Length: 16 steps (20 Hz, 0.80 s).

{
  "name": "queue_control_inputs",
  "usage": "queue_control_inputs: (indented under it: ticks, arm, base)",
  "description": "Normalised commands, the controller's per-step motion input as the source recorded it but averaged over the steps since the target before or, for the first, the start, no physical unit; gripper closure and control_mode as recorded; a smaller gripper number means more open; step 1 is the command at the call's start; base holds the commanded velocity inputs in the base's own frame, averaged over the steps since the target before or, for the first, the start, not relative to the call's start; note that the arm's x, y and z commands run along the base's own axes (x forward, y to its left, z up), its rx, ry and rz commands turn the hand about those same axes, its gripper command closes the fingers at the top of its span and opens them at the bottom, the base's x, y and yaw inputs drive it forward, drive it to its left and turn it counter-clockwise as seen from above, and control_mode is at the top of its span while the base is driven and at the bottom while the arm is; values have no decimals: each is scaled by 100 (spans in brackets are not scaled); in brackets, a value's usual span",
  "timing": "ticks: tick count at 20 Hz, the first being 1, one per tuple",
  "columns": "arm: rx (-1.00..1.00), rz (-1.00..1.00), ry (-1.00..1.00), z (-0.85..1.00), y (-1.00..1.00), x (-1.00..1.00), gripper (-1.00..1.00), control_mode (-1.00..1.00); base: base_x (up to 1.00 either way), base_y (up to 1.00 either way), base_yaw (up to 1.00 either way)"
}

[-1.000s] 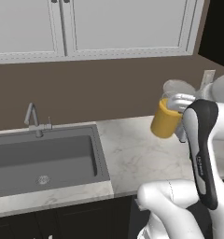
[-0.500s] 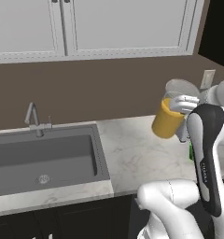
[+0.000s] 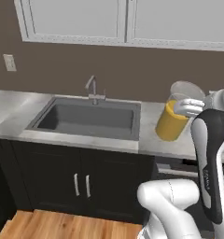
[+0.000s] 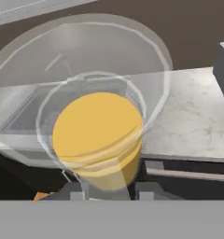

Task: Place the pitcher and cup on the dining counter for serving.

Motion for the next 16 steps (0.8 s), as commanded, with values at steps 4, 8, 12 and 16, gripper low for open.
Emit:
queue_control_inputs:
  ticks: [4, 8, 12, 16]
  arm:
    - [0, 0, 0, 0, 0, 0, 100, 100]
    - [0, 0, 0, 0, 0, 0, 100, 100]
    - [0, 0, 0, 0, 0, 0, 100, 100]
    - [0, 0, 0, 0, 0, 0, 100, 100]
  base:
    - [-38, 0, 99]
    - [-9, 0, 100]
    - [-5, 0, 100]
    - [-4, 0, 100]
